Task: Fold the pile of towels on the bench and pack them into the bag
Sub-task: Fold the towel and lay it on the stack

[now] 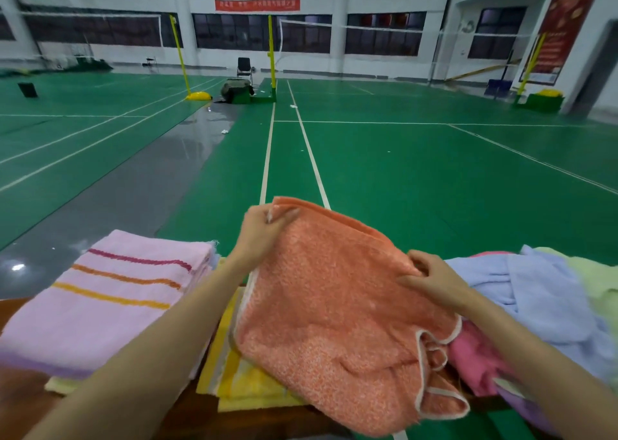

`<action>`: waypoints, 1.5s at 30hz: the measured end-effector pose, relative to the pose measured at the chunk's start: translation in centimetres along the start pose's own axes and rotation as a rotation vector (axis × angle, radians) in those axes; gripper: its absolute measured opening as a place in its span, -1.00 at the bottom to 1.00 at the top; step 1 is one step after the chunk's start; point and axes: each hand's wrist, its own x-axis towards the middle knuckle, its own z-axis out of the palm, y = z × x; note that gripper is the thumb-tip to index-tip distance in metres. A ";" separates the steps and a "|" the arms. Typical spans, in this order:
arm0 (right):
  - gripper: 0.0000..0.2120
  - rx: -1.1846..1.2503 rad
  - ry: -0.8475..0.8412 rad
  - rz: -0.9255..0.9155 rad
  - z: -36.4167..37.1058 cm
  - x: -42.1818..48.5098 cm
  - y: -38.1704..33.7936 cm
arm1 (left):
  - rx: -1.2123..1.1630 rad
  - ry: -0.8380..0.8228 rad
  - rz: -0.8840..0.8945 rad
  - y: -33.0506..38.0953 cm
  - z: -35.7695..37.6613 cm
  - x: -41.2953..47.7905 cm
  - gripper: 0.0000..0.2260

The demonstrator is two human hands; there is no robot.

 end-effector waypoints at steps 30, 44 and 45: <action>-0.83 0.112 0.266 -0.068 -21.3 2.3 -14.6 | -0.249 0.217 0.134 15.7 -8.7 6.5 -0.83; -0.78 0.787 0.346 0.209 -15.4 3.5 -13.7 | 0.092 0.186 -0.048 13.1 -10.9 5.9 -0.78; -0.74 0.754 0.442 0.244 -14.8 4.0 -13.8 | 0.132 0.203 -0.068 13.1 -10.5 6.1 -0.77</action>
